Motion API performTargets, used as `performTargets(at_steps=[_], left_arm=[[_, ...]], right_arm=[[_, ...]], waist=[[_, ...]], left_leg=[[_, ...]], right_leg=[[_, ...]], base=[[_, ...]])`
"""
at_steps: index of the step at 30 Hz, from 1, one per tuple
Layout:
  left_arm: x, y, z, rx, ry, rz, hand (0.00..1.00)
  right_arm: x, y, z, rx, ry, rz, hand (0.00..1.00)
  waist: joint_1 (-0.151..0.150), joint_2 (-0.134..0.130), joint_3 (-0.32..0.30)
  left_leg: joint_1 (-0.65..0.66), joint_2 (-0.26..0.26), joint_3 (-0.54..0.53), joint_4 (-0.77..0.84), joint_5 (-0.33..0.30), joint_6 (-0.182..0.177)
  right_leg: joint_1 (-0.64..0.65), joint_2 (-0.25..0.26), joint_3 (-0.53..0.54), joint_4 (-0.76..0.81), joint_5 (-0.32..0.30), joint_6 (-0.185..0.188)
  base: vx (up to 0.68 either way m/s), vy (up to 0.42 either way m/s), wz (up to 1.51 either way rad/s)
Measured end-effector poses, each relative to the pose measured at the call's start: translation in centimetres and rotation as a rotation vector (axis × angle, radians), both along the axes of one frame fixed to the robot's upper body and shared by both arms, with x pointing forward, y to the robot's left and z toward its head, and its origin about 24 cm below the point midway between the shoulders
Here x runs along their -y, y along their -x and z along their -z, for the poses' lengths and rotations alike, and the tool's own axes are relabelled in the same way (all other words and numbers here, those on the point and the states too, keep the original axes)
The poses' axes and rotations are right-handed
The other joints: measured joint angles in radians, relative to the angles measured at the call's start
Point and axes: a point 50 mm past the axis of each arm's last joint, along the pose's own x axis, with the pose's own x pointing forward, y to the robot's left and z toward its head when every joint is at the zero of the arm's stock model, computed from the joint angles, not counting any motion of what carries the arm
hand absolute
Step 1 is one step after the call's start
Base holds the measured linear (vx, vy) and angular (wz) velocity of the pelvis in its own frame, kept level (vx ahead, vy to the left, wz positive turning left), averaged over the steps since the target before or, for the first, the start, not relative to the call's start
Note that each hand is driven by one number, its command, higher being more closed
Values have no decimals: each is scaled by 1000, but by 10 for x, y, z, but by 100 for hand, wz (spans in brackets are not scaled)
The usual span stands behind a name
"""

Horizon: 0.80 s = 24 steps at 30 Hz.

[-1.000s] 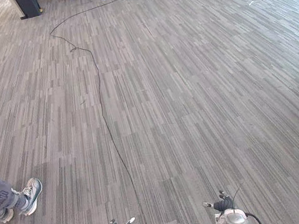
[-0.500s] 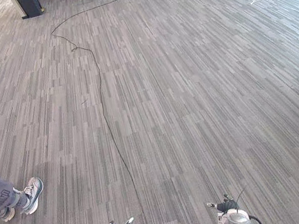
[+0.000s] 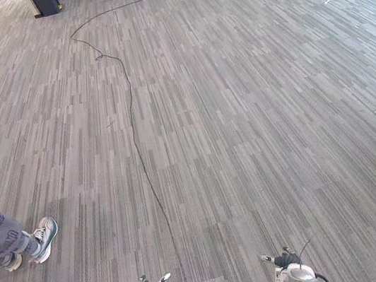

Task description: Pick up cushions and gather them together orderly.

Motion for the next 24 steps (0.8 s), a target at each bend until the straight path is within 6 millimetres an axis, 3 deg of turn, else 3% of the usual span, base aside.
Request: performTargets(at_steps=[8,11,13,15,17,19,21,24], left_arm=[[0,-2,0,-1,-3,16,0],[-2,-7,-2,9,-11,26,0],[-6,-16,-5,29,-22,27,0],[-5,-25,-8,56,-17,24,0],[-8,-36,-14,105,-14,-1,0],[-8,-39,-16,123,-12,-11,0],[-10,-41,-17,140,-4,-33,0],[-13,-45,-21,172,7,-82,0]], right_arm=[[0,0,0,3,-6,5,0],[-1,-2,-1,11,-1,-6,0],[0,-5,-3,28,3,-8,0],[6,-8,-5,45,22,6,0],[7,-8,-6,57,32,5,0],[11,-6,-6,48,46,10,0],[15,-3,-5,34,59,18,0],[15,3,-4,16,73,22,0]], waist=[[0,-3,4],[4,-10,18],[4,-14,38],[8,6,63],[17,-1,97],[24,1,105],[29,0,106],[49,-18,114]], left_leg=[[-3,2,6,0,-3,-4],[-44,13,17,40,-34,-16],[-161,53,15,258,-131,-13],[-262,126,25,519,-225,-32],[-358,198,60,770,-234,-37],[-409,239,77,808,-271,-40],[-456,241,85,697,-258,-35],[-501,202,106,439,-71,-58]], right_leg=[[-5,2,6,0,-3,-3],[-37,3,14,23,-19,-10],[-82,-5,12,84,-59,-21],[-94,11,10,136,-104,-29],[-59,15,10,148,-130,-38],[-37,15,12,148,-148,-31],[-29,-8,19,146,-163,-10],[-25,-86,45,151,-202,50]], base=[[-3,0,-1],[-7,-4,-6],[47,-42,6],[55,-14,9],[64,35,5],[140,74,-1],[228,165,-7],[329,268,-22]])
